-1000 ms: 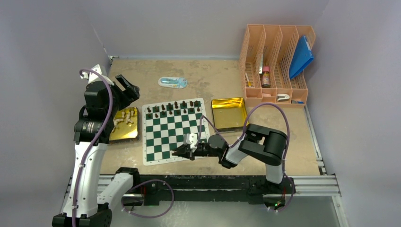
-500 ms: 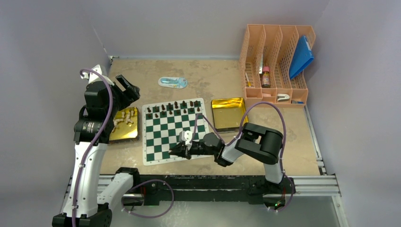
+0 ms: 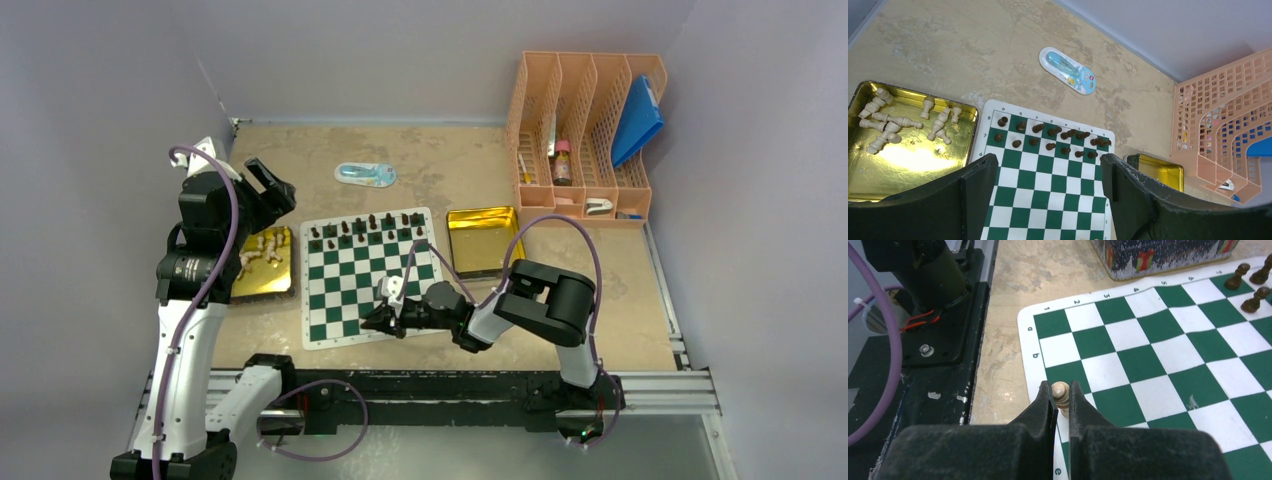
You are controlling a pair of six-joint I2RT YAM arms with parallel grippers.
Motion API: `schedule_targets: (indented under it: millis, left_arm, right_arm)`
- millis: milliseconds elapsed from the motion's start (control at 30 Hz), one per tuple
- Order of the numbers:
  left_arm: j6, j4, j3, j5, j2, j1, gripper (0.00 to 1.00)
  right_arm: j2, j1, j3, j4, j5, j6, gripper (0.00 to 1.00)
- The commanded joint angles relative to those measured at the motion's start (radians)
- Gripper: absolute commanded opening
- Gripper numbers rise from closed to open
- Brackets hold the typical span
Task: Set up the chess pieces on the board
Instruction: Place the chess piece on the chessboard.
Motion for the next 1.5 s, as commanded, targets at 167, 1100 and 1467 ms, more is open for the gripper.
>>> schedule_targets:
  millis: [167,1100,1467]
  left_arm:
    - [0.004,0.013,0.024,0.011,-0.008,-0.004,0.75]
    - [-0.176,-0.03,-0.038,-0.205,0.006,-0.003,0.69]
    - [-0.275,-0.107,-0.086,-0.321,0.227,0.001,0.57]
  right_arm:
    - [0.013,0.006,0.038,-0.001,0.037,0.01,0.0]
    - [-0.125,0.006,0.045,-0.098,0.064,0.001,0.55]
    - [-0.443,0.006,-0.047,-0.095,0.131,-0.006,0.95]
